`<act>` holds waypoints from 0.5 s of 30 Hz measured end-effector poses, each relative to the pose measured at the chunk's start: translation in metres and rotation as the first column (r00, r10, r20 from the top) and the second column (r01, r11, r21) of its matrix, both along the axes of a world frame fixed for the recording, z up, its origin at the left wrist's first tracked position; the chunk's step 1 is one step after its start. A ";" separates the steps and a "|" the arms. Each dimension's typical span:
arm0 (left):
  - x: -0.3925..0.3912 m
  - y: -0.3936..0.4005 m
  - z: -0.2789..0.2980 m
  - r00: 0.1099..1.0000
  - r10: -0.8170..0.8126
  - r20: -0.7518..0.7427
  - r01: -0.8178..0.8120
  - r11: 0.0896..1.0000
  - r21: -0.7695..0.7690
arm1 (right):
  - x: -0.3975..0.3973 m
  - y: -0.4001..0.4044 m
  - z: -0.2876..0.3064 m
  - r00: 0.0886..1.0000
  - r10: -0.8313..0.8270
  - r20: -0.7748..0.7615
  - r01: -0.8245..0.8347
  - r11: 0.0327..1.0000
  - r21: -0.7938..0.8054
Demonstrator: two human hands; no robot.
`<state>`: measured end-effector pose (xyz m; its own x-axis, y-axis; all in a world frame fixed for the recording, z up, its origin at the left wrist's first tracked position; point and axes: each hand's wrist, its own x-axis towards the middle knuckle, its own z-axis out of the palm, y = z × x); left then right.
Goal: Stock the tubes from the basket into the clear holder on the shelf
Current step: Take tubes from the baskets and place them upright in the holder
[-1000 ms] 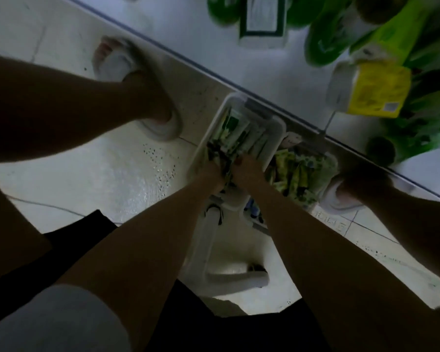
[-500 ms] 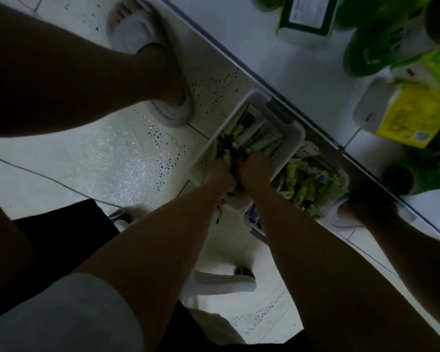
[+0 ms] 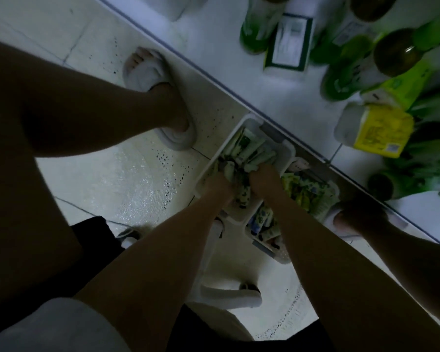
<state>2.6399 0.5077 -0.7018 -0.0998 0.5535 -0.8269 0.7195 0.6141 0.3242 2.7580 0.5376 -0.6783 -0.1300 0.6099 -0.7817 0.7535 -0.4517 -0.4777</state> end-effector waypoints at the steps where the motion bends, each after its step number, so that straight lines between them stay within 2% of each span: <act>1: -0.005 0.004 0.009 0.999 -0.001 0.033 0.001 1.000 0.008 | 0.005 0.002 0.015 0.999 -0.045 -0.001 0.045 0.999 0.030; 2: -0.009 0.009 0.020 0.998 -0.008 0.065 0.006 0.999 0.043 | 0.012 0.003 0.018 0.995 -0.102 -0.003 0.102 0.994 0.040; 3: -0.013 0.014 0.033 0.995 -0.015 0.094 0.008 0.997 0.078 | 0.015 0.006 0.034 0.965 -0.263 0.022 0.264 0.963 -0.059; 4: -0.016 0.021 0.047 0.993 -0.028 0.117 0.014 0.993 0.116 | 0.026 0.009 0.040 0.961 -0.261 0.089 0.254 0.964 0.080; 5: -0.019 0.028 0.063 0.991 -0.045 0.128 0.023 0.986 0.163 | 0.032 0.012 0.061 0.935 -0.344 0.081 0.343 0.939 0.024; 8: -0.025 0.047 0.118 0.986 -0.083 0.145 0.038 0.957 0.286 | 0.047 0.018 0.108 0.933 -0.359 0.002 0.359 0.932 0.053; 11: -0.028 0.062 0.179 0.981 -0.118 0.155 0.034 0.887 0.460 | 0.058 0.017 0.165 0.898 -0.414 -0.146 0.427 0.902 0.069; 13: -0.030 0.069 0.224 0.955 -0.110 0.276 -0.061 0.838 0.542 | 0.063 0.014 0.204 0.898 -0.394 -0.194 0.419 0.902 0.107; 15: -0.034 0.073 0.268 0.893 -0.126 0.432 -0.162 0.807 0.569 | 0.065 0.010 0.246 0.913 -0.336 -0.232 0.379 0.909 0.175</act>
